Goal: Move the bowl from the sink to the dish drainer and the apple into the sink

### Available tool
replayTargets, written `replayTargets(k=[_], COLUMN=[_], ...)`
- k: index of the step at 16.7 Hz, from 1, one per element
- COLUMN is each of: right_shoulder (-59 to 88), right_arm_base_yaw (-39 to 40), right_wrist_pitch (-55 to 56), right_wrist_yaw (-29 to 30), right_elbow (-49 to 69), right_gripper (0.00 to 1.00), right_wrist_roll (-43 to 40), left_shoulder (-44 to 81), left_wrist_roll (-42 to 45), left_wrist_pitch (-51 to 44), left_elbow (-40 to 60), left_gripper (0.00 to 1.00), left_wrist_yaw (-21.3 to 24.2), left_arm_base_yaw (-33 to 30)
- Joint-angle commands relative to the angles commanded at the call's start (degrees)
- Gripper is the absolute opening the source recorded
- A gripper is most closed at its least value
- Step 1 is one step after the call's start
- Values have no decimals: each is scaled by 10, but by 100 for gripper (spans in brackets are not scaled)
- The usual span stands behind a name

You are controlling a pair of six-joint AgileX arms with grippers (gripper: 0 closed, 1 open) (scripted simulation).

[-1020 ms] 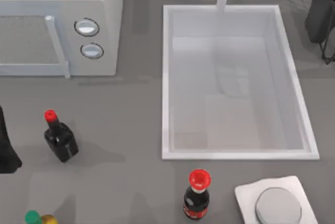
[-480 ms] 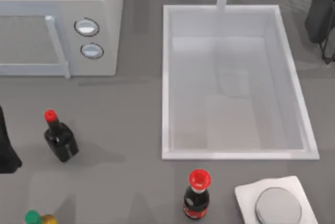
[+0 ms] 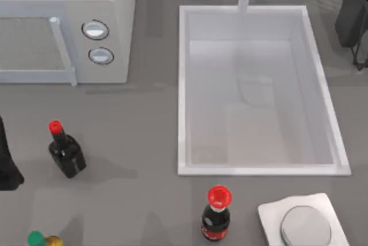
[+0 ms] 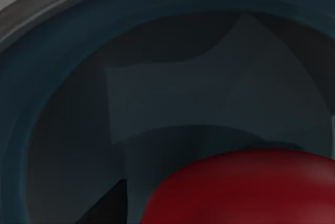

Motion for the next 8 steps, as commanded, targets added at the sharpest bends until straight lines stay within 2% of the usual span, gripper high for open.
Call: replayTargets(k=[3,8], right_shoulder=[0,0], right_arm_base_yaw=[0,0], right_wrist_pitch=[0,0], right_wrist_yaw=[0,0], right_elbow=[0,0], right_gripper=[100,62], right_wrist_roll=[0,0], left_shoulder=[0,0], left_wrist_roll=[0,0], left_wrist_pitch=[0,0], left_elbow=[0,0], left_gripper=[100,100], left_wrist_yaw=[0,0], left_arm_base_yaw=[0,0])
